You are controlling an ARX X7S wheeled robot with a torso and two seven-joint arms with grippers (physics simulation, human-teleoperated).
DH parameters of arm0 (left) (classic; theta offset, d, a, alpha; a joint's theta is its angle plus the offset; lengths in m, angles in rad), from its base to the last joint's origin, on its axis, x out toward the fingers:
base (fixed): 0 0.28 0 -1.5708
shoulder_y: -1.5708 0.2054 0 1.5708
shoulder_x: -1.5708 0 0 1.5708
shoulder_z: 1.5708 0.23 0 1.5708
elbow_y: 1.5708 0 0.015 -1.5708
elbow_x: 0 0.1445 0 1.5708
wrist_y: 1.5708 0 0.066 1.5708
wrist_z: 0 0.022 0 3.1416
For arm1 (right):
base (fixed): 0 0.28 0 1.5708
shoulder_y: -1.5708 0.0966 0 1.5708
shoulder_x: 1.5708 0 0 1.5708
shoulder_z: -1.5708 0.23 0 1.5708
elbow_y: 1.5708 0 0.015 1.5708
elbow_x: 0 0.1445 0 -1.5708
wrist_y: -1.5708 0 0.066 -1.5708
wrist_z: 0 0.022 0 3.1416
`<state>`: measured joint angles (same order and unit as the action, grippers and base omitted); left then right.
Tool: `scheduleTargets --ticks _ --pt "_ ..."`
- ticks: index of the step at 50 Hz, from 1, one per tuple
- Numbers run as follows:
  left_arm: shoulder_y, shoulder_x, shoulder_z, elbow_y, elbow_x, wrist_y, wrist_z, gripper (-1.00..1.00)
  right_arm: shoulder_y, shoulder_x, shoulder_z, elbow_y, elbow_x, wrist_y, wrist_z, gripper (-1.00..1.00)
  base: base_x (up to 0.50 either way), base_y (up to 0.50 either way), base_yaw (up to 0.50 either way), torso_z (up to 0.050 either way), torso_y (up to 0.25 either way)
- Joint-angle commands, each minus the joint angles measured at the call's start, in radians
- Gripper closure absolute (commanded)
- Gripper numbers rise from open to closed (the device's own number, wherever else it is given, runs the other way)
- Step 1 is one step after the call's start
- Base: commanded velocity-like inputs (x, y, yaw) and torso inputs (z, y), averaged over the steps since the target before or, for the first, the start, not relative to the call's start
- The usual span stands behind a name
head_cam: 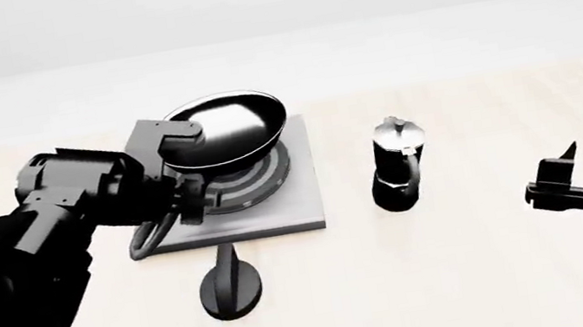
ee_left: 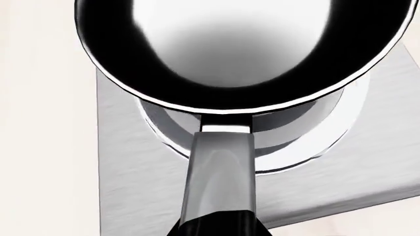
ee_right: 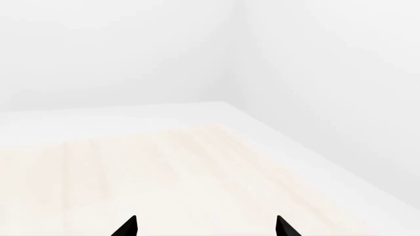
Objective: Turn on the stove and put the frying pan on it.
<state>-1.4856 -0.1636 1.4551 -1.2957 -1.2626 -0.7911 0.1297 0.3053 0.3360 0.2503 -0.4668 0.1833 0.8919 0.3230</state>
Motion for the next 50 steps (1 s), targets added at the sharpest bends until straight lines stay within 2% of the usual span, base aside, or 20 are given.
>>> scheduleTargets --ticks 1,6,27,28,35,42,44,46,50 --pt "0.025 -0.002 -0.21 -0.013 0.183 -0.008 -0.006 1.0 -0.007 -0.002 -0.001 0.006 0.002 -0.01 0.001 -1.0 0.0 0.0 0.0 0.0 0.0" --pt "0.042 0.001 -0.31 -0.013 0.291 -0.024 0.002 1.0 -0.007 -0.001 -0.003 0.008 0.002 -0.012 0.003 -1.0 0.0 0.0 0.0 0.0 0.002" --pt "0.105 0.042 -0.759 -0.013 0.85 -0.148 0.205 1.0 -0.006 0.001 -0.001 0.006 0.009 -0.011 0.007 -1.0 0.0 0.0 0.0 0.0 0.0" --pt "0.104 0.045 -0.774 -0.012 0.872 -0.152 0.212 -1.0 -0.006 0.001 -0.002 0.007 0.009 -0.012 0.007 -1.0 0.0 0.0 0.0 0.0 0.0" --pt "0.082 0.052 -0.856 -0.012 0.976 -0.163 0.245 -1.0 -0.002 0.003 -0.005 0.003 0.01 -0.006 0.01 -1.0 0.0 0.0 0.0 0.0 0.0" --pt "0.026 0.054 -0.874 -0.004 1.022 -0.178 0.295 -1.0 0.003 0.006 -0.005 -0.005 0.014 0.004 0.012 -1.0 0.0 0.0 0.0 0.0 0.0" --pt "0.039 0.014 -0.885 0.171 0.998 -0.271 0.298 -1.0 0.005 0.007 -0.005 -0.008 0.014 0.007 0.012 -1.0 0.0 0.0 0.0 0.0 0.0" --pt "0.054 -0.043 -0.892 0.443 0.963 -0.43 0.295 -1.0 0.005 0.008 -0.006 -0.01 0.015 0.01 0.013 -1.0 0.0 0.0 0.0 0.0 0.0" --pt "0.024 -0.111 -0.929 0.737 0.911 -0.621 0.284 -1.0 0.007 0.01 -0.005 -0.02 0.016 0.019 0.016 -1.0 0.0 0.0 0.0 0.0 0.0"
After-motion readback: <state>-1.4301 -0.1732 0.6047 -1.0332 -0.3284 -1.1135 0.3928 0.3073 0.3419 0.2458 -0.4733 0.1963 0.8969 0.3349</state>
